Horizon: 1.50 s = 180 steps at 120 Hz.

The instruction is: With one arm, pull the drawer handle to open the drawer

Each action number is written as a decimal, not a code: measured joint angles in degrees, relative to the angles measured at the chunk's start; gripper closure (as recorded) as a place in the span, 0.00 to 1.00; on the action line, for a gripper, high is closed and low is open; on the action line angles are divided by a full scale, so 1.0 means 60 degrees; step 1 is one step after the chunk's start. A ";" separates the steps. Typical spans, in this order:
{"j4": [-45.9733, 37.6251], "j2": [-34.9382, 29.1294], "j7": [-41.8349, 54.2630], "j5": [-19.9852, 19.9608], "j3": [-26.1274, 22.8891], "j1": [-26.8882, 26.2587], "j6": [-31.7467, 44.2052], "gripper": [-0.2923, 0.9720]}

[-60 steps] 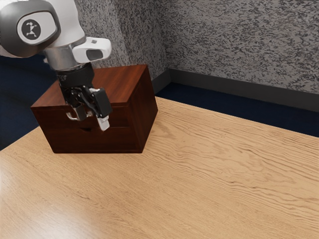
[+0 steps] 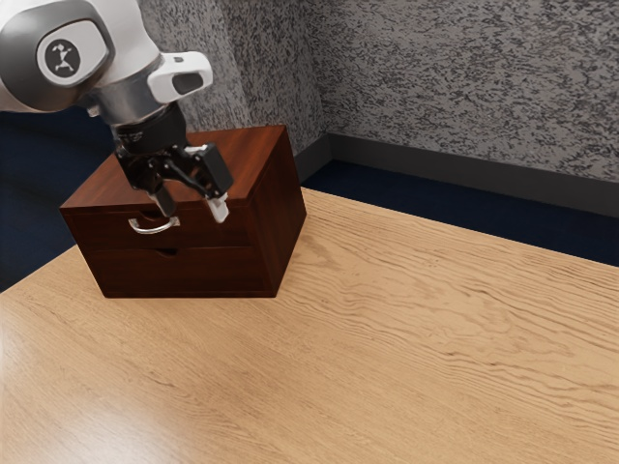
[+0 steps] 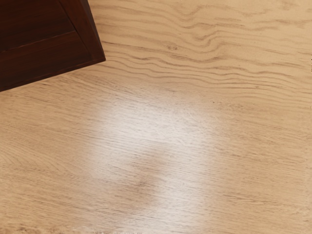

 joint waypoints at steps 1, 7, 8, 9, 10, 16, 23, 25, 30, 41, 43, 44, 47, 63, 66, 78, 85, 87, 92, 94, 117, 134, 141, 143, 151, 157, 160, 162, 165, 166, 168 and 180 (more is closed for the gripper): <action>-0.0003 0.0002 -0.0171 -0.0022 -0.0015 -0.0008 0.0001 0.25; -0.0010 0.0011 -0.1147 -0.0124 -0.0048 -0.0136 0.0009 0.25; -0.0004 0.0011 -0.1302 -0.0139 -0.0049 -0.0158 0.0011 0.25; 0.0008 0.0012 -0.1457 -0.0161 -0.0052 -0.0176 0.0014 0.25; 0.0018 0.0012 -0.1610 -0.0181 -0.0055 -0.0193 0.0016 0.25; 0.0075 -0.0076 -0.2551 -0.0331 -0.0065 -0.0276 0.0019 0.25; 0.0101 0.0084 -0.3593 -0.0274 -0.0019 -0.0271 0.0019 0.25; 0.0095 0.0146 -0.3878 -0.0261 0.0006 -0.0254 0.0021 0.26; 0.0090 0.0271 -0.4576 -0.0242 0.0055 -0.0150 0.0032 0.26; 0.0092 0.0409 -0.5994 -0.0212 0.0103 0.0215 0.0053 0.26; 0.0092 0.0417 -0.6235 -0.0207 0.0105 0.0291 0.0055 0.26; 0.0092 0.0421 -0.6353 -0.0204 0.0107 0.0328 0.0056 0.26; 0.0096 0.0426 -0.6706 -0.0196 0.0109 0.0440 0.0061 0.26; 0.0114 0.0437 -0.8367 -0.0186 -0.1127 0.2334 0.0113 0.26; 0.0123 0.0433 -0.8641 -0.0185 -0.1772 0.3117 0.0122 0.26; 0.0132 0.0426 -0.9628 -0.0160 -0.3526 0.5385 0.0153 0.26; 0.0124 0.0425 -1.0134 -0.0136 -0.4133 0.6258 0.0188 0.26; 0.0118 0.0425 -1.0270 -0.0121 -0.4238 0.6428 0.0209 0.26; 0.0097 0.0424 -1.0608 -0.0050 -0.4393 0.6718 0.0275 0.26; 0.0092 0.0418 -1.0747 -0.0004 -0.4426 0.6794 0.0301 0.26; -0.0647 -0.0017 -1.2151 0.0439 -0.4269 0.6668 0.1009 0.27; -0.1052 -0.0279 -1.2933 0.0537 -0.4056 0.6436 0.1569 0.27; -0.1052 -0.0194 -1.3209 0.0581 -0.2776 0.5094 0.1716 0.27; -0.1052 -0.0173 -1.3283 0.0590 -0.2535 0.4881 0.1751 0.27; -0.1051 -0.0123 -1.3561 0.0617 -0.2061 0.4567 0.1866 0.27; -0.1050 -0.0107 -1.3750 0.0629 -0.1940 0.4508 0.1931 0.28; -0.1050 -0.0103 -1.3839 0.0631 -0.1897 0.4473 0.1957 0.28; -0.1050 -0.0103 -1.3896 0.0632 -0.1875 0.4454 0.1974 0.28; -0.1056 -0.0098 -1.3979 0.0636 -0.1853 0.4431 0.2009 0.28; -0.1064 -0.0096 -1.4006 0.0637 -0.1848 0.4424 0.2027 0.28; -0.1091 -0.0094 -1.4059 0.0639 -0.1839 0.4413 0.2065 0.28; -0.2266 -0.0719 -1.4376 0.0649 -0.1723 0.4371 0.2696 0.28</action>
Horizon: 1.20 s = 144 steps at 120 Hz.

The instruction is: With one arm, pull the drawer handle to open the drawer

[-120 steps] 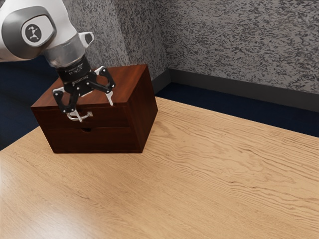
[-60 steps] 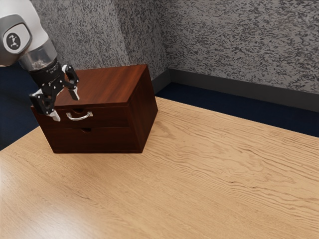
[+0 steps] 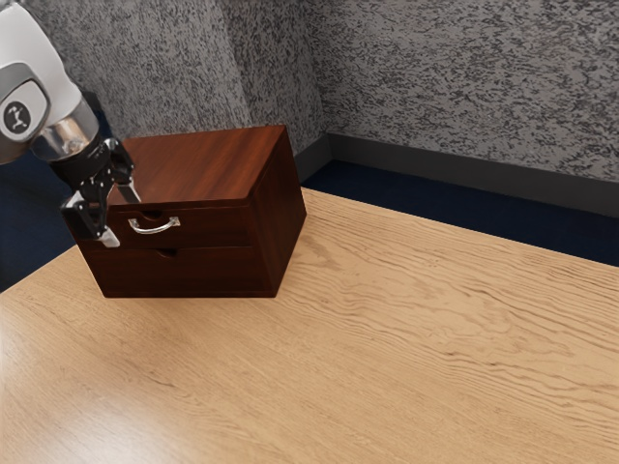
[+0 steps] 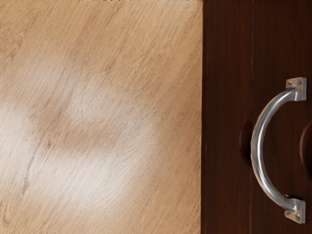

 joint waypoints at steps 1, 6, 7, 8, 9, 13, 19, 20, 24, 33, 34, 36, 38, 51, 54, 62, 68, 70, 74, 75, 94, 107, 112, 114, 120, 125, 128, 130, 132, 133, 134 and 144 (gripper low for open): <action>-0.0090 -0.0046 -0.0030 0.0003 0.0006 0.0011 0.0060 0.28; -0.0398 -0.0180 -0.0186 0.0100 -0.0005 0.0065 0.0351 0.28; -0.0440 -0.0192 -0.0219 0.0128 -0.0009 0.0067 0.0409 0.28; -0.0475 -0.0202 -0.0252 0.0154 -0.0013 0.0066 0.0464 0.28; -0.0505 -0.0205 -0.0285 0.0183 -0.0016 0.0062 0.0519 0.28; -0.0591 -0.0144 -0.0416 0.0298 -0.0024 0.0037 0.0742 0.28; -0.0698 -0.0002 -0.0599 0.0454 -0.0030 0.0004 0.1068 0.28; -0.0724 0.0014 -0.0628 0.0482 -0.0031 -0.0003 0.1121 0.28; -0.0863 0.0055 -0.0740 0.0590 -0.0032 -0.0026 0.1340 0.29; -0.1187 0.0100 -0.0972 0.0798 -0.0034 -0.0054 0.1842 0.29; -0.1219 0.0101 -0.0996 0.0820 -0.0034 -0.0055 0.1897 0.29; -0.1292 0.0102 -0.1043 0.0859 -0.0034 -0.0057 0.2009 0.30; -0.1372 0.0099 -0.1088 0.0899 -0.0034 -0.0057 0.2127 0.30; -0.1698 0.0081 -0.1357 0.1061 -0.0032 -0.0025 0.2827 0.30; -0.1753 0.0085 -0.1412 0.1082 -0.0028 -0.0012 0.2997 0.31; -0.1819 0.0092 -0.1549 0.1123 -0.0023 0.0019 0.3406 0.31; -0.1835 0.0144 -0.1642 0.1141 -0.0021 0.0042 0.3645 0.31; -0.1837 0.0180 -0.1672 0.1147 -0.0021 0.0048 0.3713 0.31; -0.1839 0.0258 -0.1727 0.1158 -0.0020 0.0060 0.3832 0.32; -0.1840 0.0282 -0.1741 0.1160 -0.0020 0.0062 0.3859 0.32; -0.1841 0.0637 -0.1955 0.1183 -0.0023 0.0071 0.4208 0.34; -0.1847 0.0724 -0.2062 0.1188 -0.0032 0.0070 0.4286 0.38; -0.1861 0.0738 -0.2098 0.1189 -0.0033 0.0063 0.4274 0.39; -0.1864 0.0741 -0.2112 0.1189 -0.0034 0.0060 0.4265 0.39; -0.1871 0.0751 -0.2151 0.1190 -0.0034 0.0054 0.4226 0.41; -0.1873 0.0758 -0.2181 0.1189 -0.0034 0.0053 0.4192 0.42; -0.1873 0.0760 -0.2198 0.1187 -0.0034 0.0056 0.4170 0.43; -0.1877 0.0761 -0.2208 0.1186 -0.0030 0.0054 0.4154 0.44; -0.1876 0.0762 -0.2218 0.1185 -0.0025 0.0052 0.4135 0.44; -0.1876 0.0762 -0.2223 0.1184 -0.0021 0.0051 0.4124 0.45; -0.1875 0.0762 -0.2228 0.1184 -0.0018 0.0050 0.4113 0.45; -0.1874 0.0746 -0.2273 0.1180 0.0019 0.0044 0.3987 0.49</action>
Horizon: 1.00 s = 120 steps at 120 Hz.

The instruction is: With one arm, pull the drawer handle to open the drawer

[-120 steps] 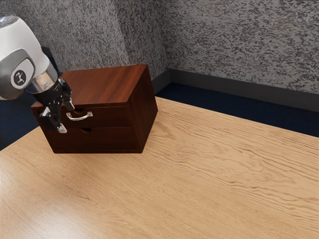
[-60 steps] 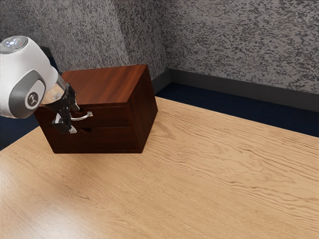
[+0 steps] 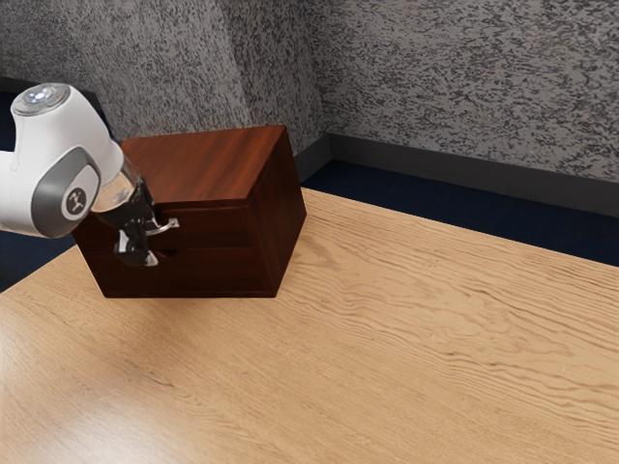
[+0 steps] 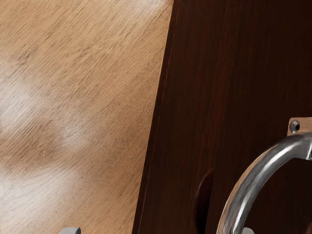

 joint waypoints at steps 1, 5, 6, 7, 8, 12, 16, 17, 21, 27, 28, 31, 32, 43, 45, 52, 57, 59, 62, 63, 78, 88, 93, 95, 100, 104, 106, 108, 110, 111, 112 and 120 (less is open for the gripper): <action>0.0000 -0.0002 -0.0004 -0.0001 0.0003 0.0002 -0.0014 0.49; 0.0001 -0.0006 -0.0020 -0.0006 0.0011 0.0023 -0.0067 0.51; 0.0001 -0.0007 -0.0024 -0.0006 0.0013 0.0025 -0.0081 0.51; 0.0001 -0.0008 -0.0027 -0.0007 0.0014 0.0024 -0.0094 0.51; 0.0001 -0.0009 -0.0031 -0.0008 0.0015 0.0023 -0.0107 0.52; 0.0001 -0.0010 -0.0045 -0.0010 0.0018 0.0021 -0.0157 0.54; 0.0001 -0.0015 -0.0058 -0.0013 0.0019 0.0022 -0.0201 0.55; 0.0001 -0.0016 -0.0061 -0.0012 0.0019 0.0023 -0.0212 0.56; 0.0001 -0.0032 -0.0073 -0.0012 0.0020 0.0023 -0.0254 0.57; 0.0000 -0.0065 -0.0092 -0.0011 0.0019 0.0024 -0.0305 0.59; 0.0000 -0.0072 -0.0095 -0.0010 0.0019 0.0023 -0.0313 0.60; -0.0003 -0.0088 -0.0103 -0.0009 0.0020 0.0021 -0.0337 0.61; -0.0003 -0.0092 -0.0106 -0.0010 0.0020 0.0021 -0.0346 0.61; -0.0020 -0.0216 -0.0136 -0.0005 0.0014 0.0015 -0.0445 0.63; -0.0036 -0.0246 -0.0140 -0.0006 0.0011 0.0015 -0.0464 0.63; -0.0141 -0.0370 -0.0157 -0.0008 0.0009 -0.0008 -0.0519 0.64; -0.0241 -0.0472 -0.0169 -0.0008 0.0008 0.0002 -0.0550 0.64; -0.0286 -0.0506 -0.0174 -0.0009 0.0007 0.0007 -0.0561 0.64; -0.0346 -0.0540 -0.0182 -0.0009 0.0006 0.0007 -0.0574 0.64; -0.0362 -0.0548 -0.0185 -0.0009 0.0006 0.0008 -0.0578 0.64; -0.0669 -0.0776 -0.0222 -0.0017 0.0007 -0.0008 -0.0608 0.65; -0.0865 -0.0939 -0.0246 -0.0017 0.0005 0.0023 -0.0613 0.65; -0.1036 -0.1095 -0.0255 -0.0018 0.0011 0.0019 -0.0616 0.65; -0.1095 -0.1146 -0.0259 -0.0018 0.0010 0.0020 -0.0617 0.65; -0.1210 -0.1247 -0.0268 -0.0018 0.0007 0.0027 -0.0618 0.65; -0.1288 -0.1314 -0.0275 -0.0018 0.0007 0.0026 -0.0619 0.65; -0.1321 -0.1344 -0.0279 -0.0018 0.0007 0.0025 -0.0620 0.65; -0.1370 -0.1383 -0.0281 -0.0018 0.0007 0.0023 -0.0621 0.65; -0.1414 -0.1427 -0.0285 -0.0018 0.0008 0.0022 -0.0621 0.65; -0.1436 -0.1447 -0.0286 -0.0018 0.0008 0.0021 -0.0621 0.65; -0.1455 -0.1464 -0.0288 -0.0018 0.0008 0.0021 -0.0622 0.65; -0.1618 -0.1629 -0.0300 -0.0013 0.0012 0.0016 -0.0622 0.65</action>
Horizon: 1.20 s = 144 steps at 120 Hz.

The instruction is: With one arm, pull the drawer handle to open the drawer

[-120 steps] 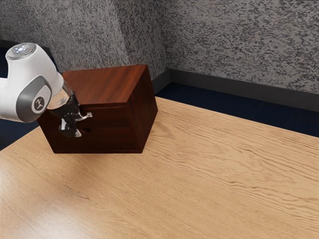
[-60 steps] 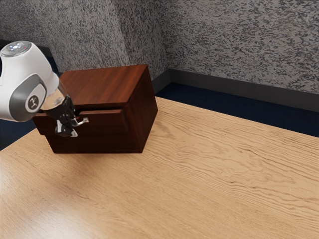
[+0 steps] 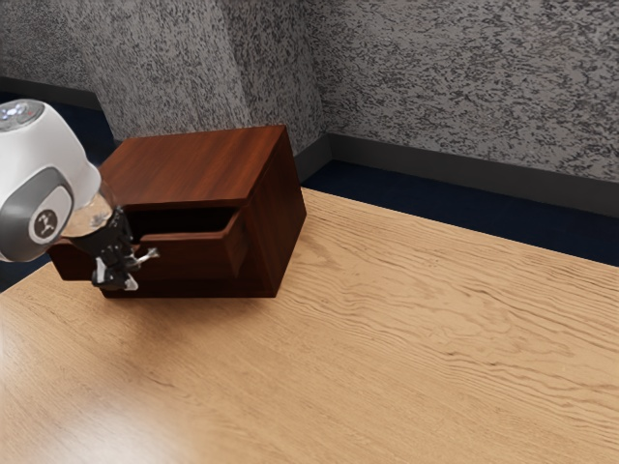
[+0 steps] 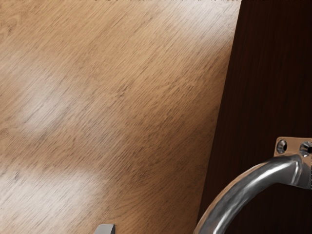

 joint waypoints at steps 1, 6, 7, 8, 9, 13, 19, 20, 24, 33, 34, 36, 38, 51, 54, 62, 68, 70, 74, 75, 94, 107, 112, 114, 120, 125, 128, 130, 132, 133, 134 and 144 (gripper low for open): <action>-0.0018 -0.0020 -0.0002 0.0001 -0.0001 0.0002 0.0000 0.65; -0.0120 -0.0129 -0.0010 0.0005 -0.0001 0.0005 0.0001 0.65; -0.0144 -0.0150 -0.0012 0.0005 -0.0001 0.0005 0.0001 0.65; -0.0166 -0.0170 -0.0013 0.0005 -0.0001 0.0005 0.0001 0.65; -0.0186 -0.0189 -0.0014 0.0005 -0.0001 0.0004 0.0001 0.65; -0.0288 -0.0288 -0.0020 0.0005 -0.0001 0.0005 0.0000 0.65; -0.0427 -0.0415 -0.0026 0.0005 -0.0002 0.0006 -0.0001 0.65; -0.0448 -0.0435 -0.0028 0.0005 -0.0001 0.0006 -0.0001 0.65; -0.0537 -0.0515 -0.0031 0.0004 -0.0001 0.0000 -0.0002 0.65; -0.0732 -0.0716 -0.0040 0.0004 -0.0001 -0.0007 -0.0004 0.66; -0.0751 -0.0739 -0.0041 0.0005 -0.0001 -0.0007 -0.0004 0.66; -0.0797 -0.0784 -0.0043 0.0004 -0.0001 -0.0008 -0.0004 0.66; -0.0835 -0.0824 -0.0045 0.0004 -0.0001 -0.0009 -0.0005 0.66; -0.1035 -0.1059 -0.0058 0.0005 -0.0002 -0.0011 -0.0006 0.66; -0.1082 -0.1129 -0.0062 0.0009 -0.0003 -0.0004 -0.0006 0.66; -0.1231 -0.1307 -0.0071 0.0008 -0.0005 0.0000 -0.0007 0.66; -0.1355 -0.1457 -0.0075 0.0004 -0.0006 0.0003 -0.0009 0.66; -0.1394 -0.1501 -0.0077 0.0003 -0.0006 0.0005 -0.0010 0.66; -0.1462 -0.1573 -0.0079 0.0001 -0.0006 0.0008 -0.0011 0.66; -0.1483 -0.1595 -0.0080 0.0001 -0.0006 0.0007 -0.0012 0.66; -0.1740 -0.1892 -0.0092 -0.0004 -0.0007 0.0011 -0.0028 0.66; -0.1874 -0.2073 -0.0100 -0.0003 -0.0007 0.0009 -0.0043 0.66; -0.1927 -0.2149 -0.0103 -0.0004 -0.0007 0.0006 -0.0049 0.66; -0.1948 -0.2186 -0.0104 -0.0004 -0.0007 0.0007 -0.0053 0.66; -0.2024 -0.2287 -0.0107 -0.0005 -0.0007 0.0009 -0.0068 0.66; -0.2097 -0.2382 -0.0114 -0.0005 -0.0007 0.0009 -0.0080 0.66; -0.2132 -0.2430 -0.0120 -0.0005 -0.0007 0.0010 -0.0086 0.66; -0.2149 -0.2453 -0.0124 -0.0005 -0.0007 0.0011 -0.0090 0.66; -0.2170 -0.2476 -0.0127 -0.0006 -0.0011 0.0011 -0.0093 0.66; -0.2181 -0.2490 -0.0129 -0.0006 -0.0012 0.0012 -0.0095 0.66; -0.2191 -0.2502 -0.0131 -0.0006 -0.0014 0.0012 -0.0097 0.66; -0.2280 -0.2605 -0.0147 -0.0007 -0.0020 0.0007 -0.0122 0.66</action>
